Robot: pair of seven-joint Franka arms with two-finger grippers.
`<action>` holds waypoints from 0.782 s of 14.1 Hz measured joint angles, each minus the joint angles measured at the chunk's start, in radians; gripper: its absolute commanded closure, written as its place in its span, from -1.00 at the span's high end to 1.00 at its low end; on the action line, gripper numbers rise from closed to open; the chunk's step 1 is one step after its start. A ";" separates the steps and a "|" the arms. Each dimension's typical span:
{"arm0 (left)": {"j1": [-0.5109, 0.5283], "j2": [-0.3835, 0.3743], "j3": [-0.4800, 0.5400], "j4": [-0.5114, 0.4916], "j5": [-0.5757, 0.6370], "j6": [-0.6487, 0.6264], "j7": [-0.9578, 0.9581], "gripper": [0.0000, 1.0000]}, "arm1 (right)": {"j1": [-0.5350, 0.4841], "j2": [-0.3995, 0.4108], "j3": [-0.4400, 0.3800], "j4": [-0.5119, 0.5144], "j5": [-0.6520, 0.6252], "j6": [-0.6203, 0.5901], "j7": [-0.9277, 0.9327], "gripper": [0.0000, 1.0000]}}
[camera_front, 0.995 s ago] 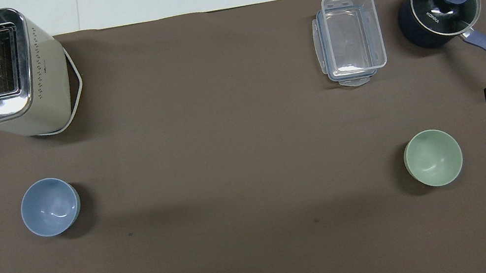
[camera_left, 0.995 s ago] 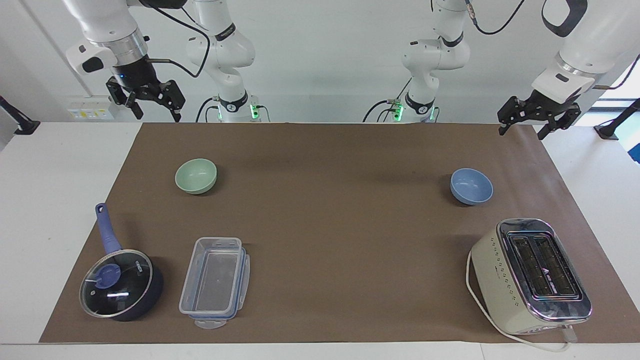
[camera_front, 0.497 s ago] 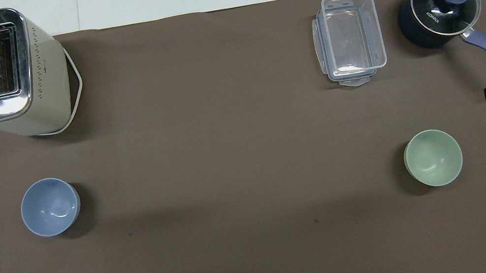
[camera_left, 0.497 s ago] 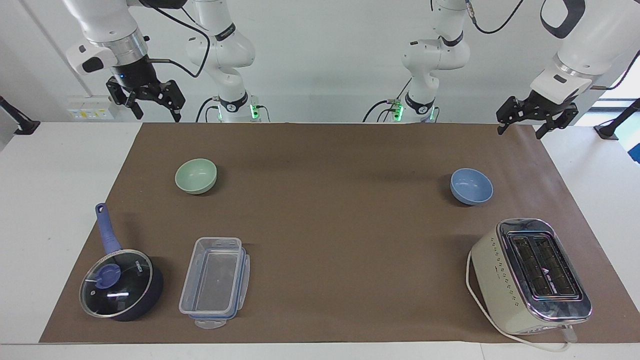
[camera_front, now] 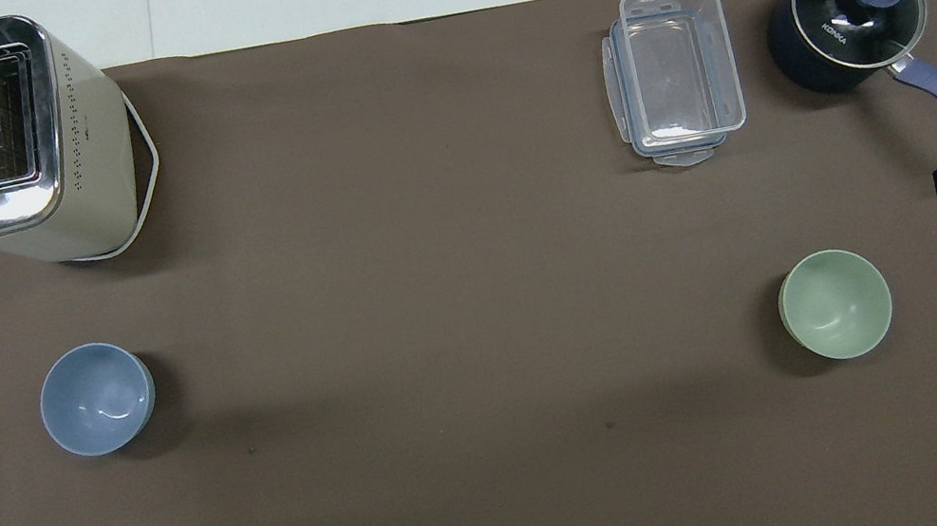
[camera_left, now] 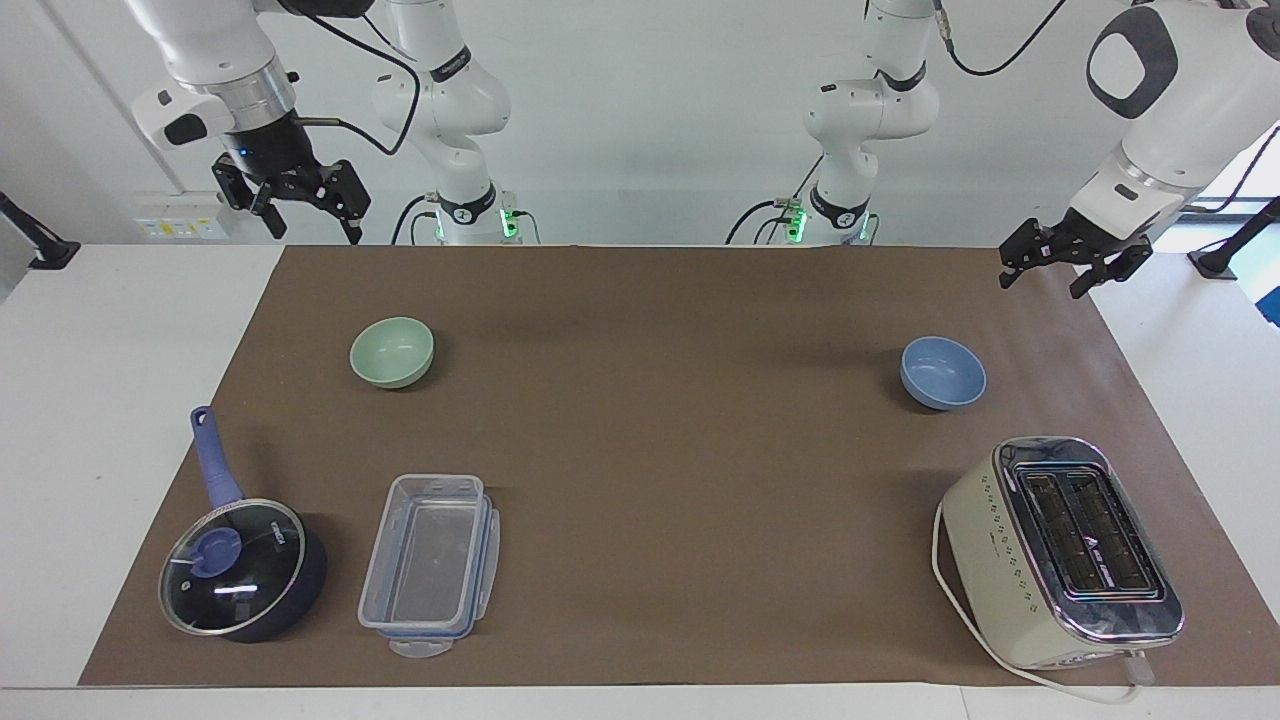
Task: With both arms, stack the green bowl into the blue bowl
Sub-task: 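Reach the left gripper to the blue bowl rim and grasp it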
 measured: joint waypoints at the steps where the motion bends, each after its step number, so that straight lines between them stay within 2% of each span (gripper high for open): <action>1: 0.011 -0.002 0.000 -0.024 -0.006 0.024 0.013 1.00 | 0.000 0.000 0.000 0.000 0.000 0.000 0.000 1.00; 9: 0.105 -0.002 0.002 -0.254 -0.128 0.212 0.076 1.00 | 0.000 0.000 0.000 0.000 0.000 0.000 0.000 1.00; 11: 0.105 0.006 0.001 -0.323 -0.136 0.288 0.092 0.93 | 0.000 0.000 0.000 0.000 0.000 0.000 0.000 1.00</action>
